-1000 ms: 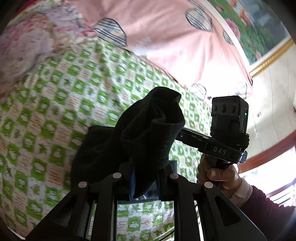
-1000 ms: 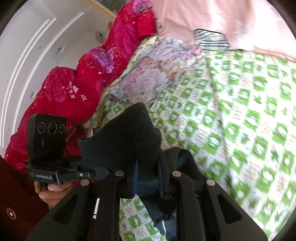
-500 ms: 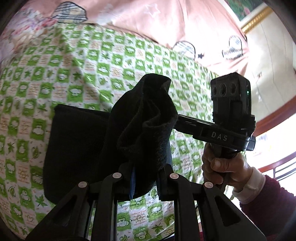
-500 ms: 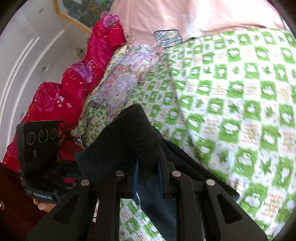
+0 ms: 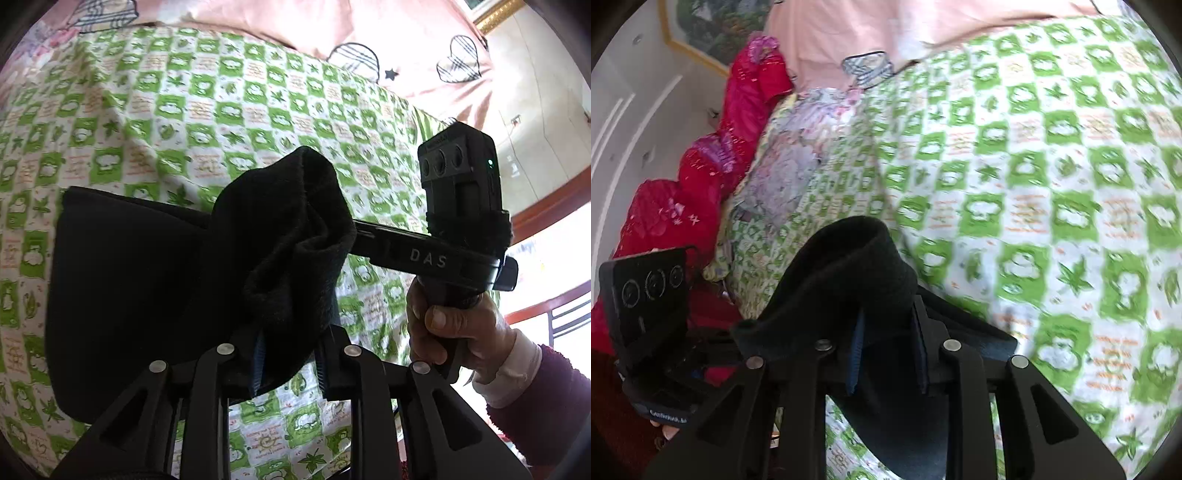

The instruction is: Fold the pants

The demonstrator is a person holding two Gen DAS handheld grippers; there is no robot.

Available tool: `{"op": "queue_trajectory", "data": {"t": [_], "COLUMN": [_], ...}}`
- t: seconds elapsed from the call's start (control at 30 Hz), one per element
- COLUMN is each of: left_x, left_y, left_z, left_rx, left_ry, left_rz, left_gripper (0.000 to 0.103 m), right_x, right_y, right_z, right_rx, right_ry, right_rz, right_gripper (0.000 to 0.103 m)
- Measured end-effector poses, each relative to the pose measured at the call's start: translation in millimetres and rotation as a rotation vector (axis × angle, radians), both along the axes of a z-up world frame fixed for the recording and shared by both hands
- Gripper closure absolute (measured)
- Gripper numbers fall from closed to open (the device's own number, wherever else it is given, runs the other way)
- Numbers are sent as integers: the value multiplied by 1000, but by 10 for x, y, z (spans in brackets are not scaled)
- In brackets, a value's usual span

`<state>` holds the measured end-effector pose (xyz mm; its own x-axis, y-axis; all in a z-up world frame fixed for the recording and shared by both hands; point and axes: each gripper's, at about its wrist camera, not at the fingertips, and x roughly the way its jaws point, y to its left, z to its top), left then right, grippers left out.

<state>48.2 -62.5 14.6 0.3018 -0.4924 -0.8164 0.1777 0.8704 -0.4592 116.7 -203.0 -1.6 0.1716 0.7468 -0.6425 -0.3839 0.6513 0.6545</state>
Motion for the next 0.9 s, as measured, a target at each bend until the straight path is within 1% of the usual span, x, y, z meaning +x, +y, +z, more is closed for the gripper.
{"op": "queue_trajectory", "data": {"t": [0.13,0.2,0.27,0.37,0.43,0.47,0.5,0.53,0.6,0.63,0.7,0.8,0.9], "left_x": [-14,-21,-30,-48,-44,-57,-68,-80,-108,-123,-152,-181,-184], "left_y": [-137,-196,-243,-261,-256,-246,-231,-213,-163,-136,-69,82,271], "left_z": [-57,-87,-124,-150,-146,-135,-117,-100,-49,-21,31,79,121], "left_rx": [-12,-9,-22,-39,-43,-45,-49,-51,-54,-58,-53,-53,-46], "left_ry": [14,20,41,58,64,65,62,58,52,49,43,42,38], "left_rz": [-56,-78,-97,-108,-112,-116,-118,-119,-120,-121,-110,-76,-28], "left_gripper": [72,63,57,55,55,54,52,51,51,50,45,45,45], "right_x": [-73,-113,-151,-206,-264,-290,-323,-343,-395,-414,-444,-499,-543], "right_y": [-121,-216,-344,-551,-634,-652,-678,-691,-710,-717,-704,-656,-531], "right_z": [-28,-38,-38,-45,-15,7,32,55,103,133,187,242,319], "right_rx": [-59,-80,-95,-96,-94,-101,-114,-118,-112,-120,-138,-153,-184], "right_ry": [10,18,24,68,72,68,63,60,47,38,24,17,-10], "right_rz": [-43,-86,-143,-232,-266,-275,-287,-296,-310,-321,-342,-357,-346], "right_gripper": [76,76,74,68,66,62,56,53,43,42,42,42,41]}}
